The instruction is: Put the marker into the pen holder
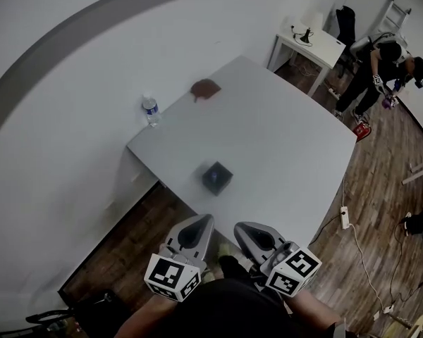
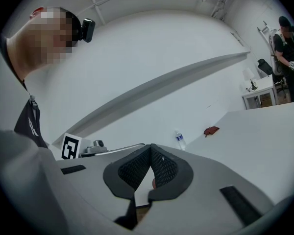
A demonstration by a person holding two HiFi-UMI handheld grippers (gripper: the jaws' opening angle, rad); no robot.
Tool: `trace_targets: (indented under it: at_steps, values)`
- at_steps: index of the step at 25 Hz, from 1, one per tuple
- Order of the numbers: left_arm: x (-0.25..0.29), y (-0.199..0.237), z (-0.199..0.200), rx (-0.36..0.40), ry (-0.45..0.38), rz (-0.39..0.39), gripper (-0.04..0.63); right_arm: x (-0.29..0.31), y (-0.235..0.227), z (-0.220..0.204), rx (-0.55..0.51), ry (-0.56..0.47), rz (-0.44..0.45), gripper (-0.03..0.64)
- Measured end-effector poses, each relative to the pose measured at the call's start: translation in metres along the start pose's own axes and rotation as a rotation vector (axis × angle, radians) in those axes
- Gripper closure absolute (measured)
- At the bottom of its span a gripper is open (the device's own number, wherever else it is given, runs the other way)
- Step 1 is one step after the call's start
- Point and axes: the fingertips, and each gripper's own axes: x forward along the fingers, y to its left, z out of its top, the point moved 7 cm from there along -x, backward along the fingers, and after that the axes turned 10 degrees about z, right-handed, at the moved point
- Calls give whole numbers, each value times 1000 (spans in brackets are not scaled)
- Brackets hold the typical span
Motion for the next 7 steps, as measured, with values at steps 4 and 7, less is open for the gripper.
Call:
trace_targets:
  at_steps: [4,7]
  values:
    - [-10,-3,-1,4,-10,-3,591,-2,9,-3,-9,4,3,603]
    - [-18,-4,-4,3,-12,-3,591,-3,16,-7,-8,9,2,603]
